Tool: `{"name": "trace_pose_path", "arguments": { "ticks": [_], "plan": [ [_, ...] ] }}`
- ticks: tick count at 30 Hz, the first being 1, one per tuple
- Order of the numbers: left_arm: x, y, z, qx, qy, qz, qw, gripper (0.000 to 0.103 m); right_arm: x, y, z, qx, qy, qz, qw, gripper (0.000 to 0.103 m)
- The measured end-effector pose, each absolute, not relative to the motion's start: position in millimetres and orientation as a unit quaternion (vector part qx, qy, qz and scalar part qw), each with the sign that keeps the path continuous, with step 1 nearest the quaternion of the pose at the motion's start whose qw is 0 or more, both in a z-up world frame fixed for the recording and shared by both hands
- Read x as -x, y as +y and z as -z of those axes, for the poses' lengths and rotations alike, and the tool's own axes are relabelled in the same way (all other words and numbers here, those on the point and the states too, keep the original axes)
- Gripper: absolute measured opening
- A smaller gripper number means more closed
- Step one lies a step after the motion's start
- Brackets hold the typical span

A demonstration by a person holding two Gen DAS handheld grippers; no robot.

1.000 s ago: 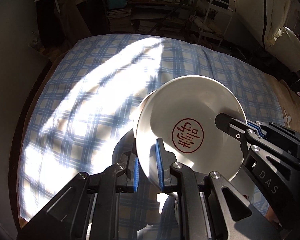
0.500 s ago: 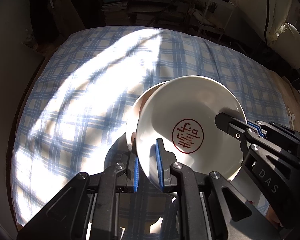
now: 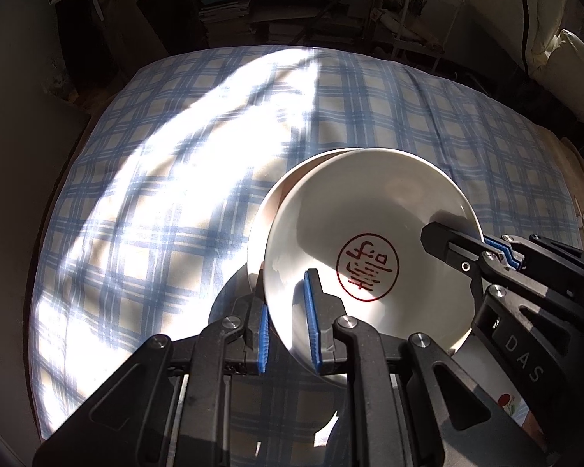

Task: Organize plates and bowls
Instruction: 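Carry the seal-print bowl with both tools over the nested bowls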

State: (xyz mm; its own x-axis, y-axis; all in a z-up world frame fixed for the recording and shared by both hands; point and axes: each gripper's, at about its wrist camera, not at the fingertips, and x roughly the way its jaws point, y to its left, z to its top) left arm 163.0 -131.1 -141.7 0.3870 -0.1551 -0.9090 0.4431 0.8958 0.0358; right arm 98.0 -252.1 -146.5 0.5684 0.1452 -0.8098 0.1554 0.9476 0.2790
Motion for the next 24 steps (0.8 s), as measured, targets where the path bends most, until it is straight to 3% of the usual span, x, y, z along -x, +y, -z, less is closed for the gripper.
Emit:
{"name": "trace_pose_path", "arguments": {
  "ticks": [18,24],
  "plan": [
    [-165,-128,146,-0.130,0.532,0.188,0.815,0.016,-103,-260,150,-0.183,0.472,-0.014,0.862,0.010],
    [-158,-127,134,-0.143,0.507,0.185,0.830,0.016,-103,-258,145,-0.174,0.465,-0.018,0.868,0.017]
  ]
}}
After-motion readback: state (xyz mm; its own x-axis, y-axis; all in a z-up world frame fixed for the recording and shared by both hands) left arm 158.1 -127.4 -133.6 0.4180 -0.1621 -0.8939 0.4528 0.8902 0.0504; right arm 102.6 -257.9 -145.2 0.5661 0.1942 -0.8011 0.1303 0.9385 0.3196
